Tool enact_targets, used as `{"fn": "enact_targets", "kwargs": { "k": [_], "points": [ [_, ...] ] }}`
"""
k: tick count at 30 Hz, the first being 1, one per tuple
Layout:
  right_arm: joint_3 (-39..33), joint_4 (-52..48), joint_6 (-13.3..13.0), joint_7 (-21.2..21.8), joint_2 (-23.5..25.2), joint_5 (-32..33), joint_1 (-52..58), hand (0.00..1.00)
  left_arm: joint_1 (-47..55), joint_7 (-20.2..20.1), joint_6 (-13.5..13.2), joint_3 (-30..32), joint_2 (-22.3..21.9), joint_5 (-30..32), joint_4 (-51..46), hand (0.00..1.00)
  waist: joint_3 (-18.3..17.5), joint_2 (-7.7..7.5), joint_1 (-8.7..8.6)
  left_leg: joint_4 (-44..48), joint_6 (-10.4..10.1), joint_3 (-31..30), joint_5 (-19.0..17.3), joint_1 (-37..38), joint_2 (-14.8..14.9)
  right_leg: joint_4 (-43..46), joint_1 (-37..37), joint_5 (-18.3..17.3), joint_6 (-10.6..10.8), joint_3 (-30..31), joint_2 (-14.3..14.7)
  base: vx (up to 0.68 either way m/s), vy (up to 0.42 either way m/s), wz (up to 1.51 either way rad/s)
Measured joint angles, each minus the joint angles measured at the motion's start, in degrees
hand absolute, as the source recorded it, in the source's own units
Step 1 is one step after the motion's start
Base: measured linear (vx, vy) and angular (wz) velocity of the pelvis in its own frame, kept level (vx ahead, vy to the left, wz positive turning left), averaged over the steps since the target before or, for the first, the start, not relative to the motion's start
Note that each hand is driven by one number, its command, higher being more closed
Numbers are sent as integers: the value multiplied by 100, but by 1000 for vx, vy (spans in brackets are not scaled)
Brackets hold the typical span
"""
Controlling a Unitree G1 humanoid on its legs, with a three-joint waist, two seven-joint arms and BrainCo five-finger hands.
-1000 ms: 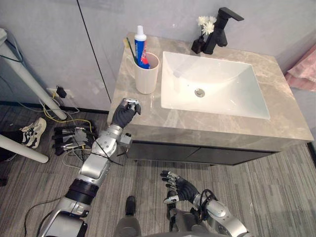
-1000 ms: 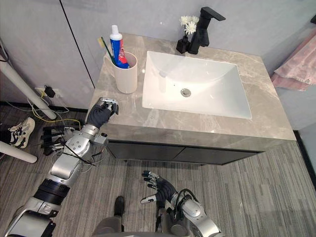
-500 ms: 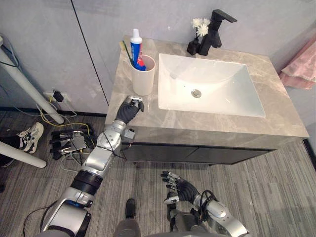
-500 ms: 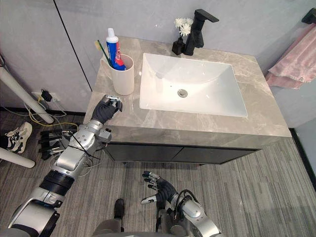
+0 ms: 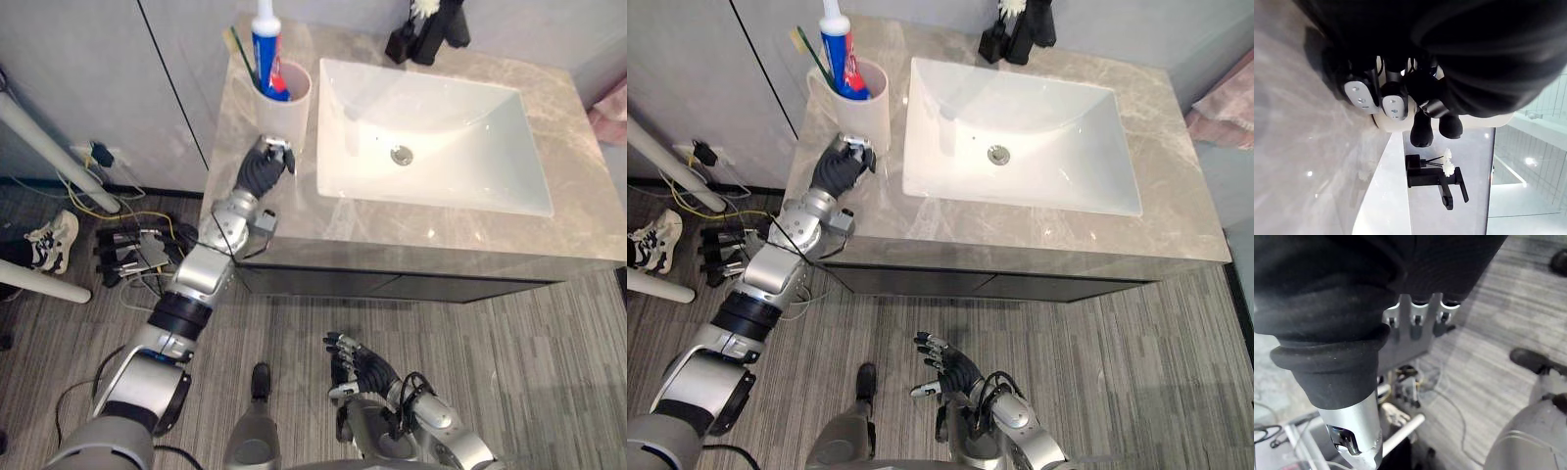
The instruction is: Organize washtable
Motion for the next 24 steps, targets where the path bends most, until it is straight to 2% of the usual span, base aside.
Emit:
{"fn": "enact_targets", "kwargs": {
  "k": [4,13,17,24],
  "points": [
    [-25,-28,-28,-75,80,0,-6,0,-346,20,-9,-2,101,-7,163,100,68,-38,56,6,25,-37,17,-70,4,-43,-43,51,-6,-22,10,28,-8,1],
    [-31,-32,-136,-96,179,0,2,0,-958,138,3,-7,598,-60,342,100,421,-119,66,2,-2,-53,-10,-99,8,-44,-58,66,-20,-7,13,4,-1,0],
    [-33,-32,-155,-97,179,0,21,0,-1079,143,3,-12,730,-66,343,100,423,-122,63,1,-2,-42,-6,-193,4,-46,-156,45,3,-25,10,0,0,0],
    [2,-29,-216,-98,188,1,23,0,-1509,160,5,-74,770,-193,474,100,463,-212,62,34,28,-74,15,-305,-1,-48,-253,68,-18,-50,7,16,-1,1]
  ]
}}
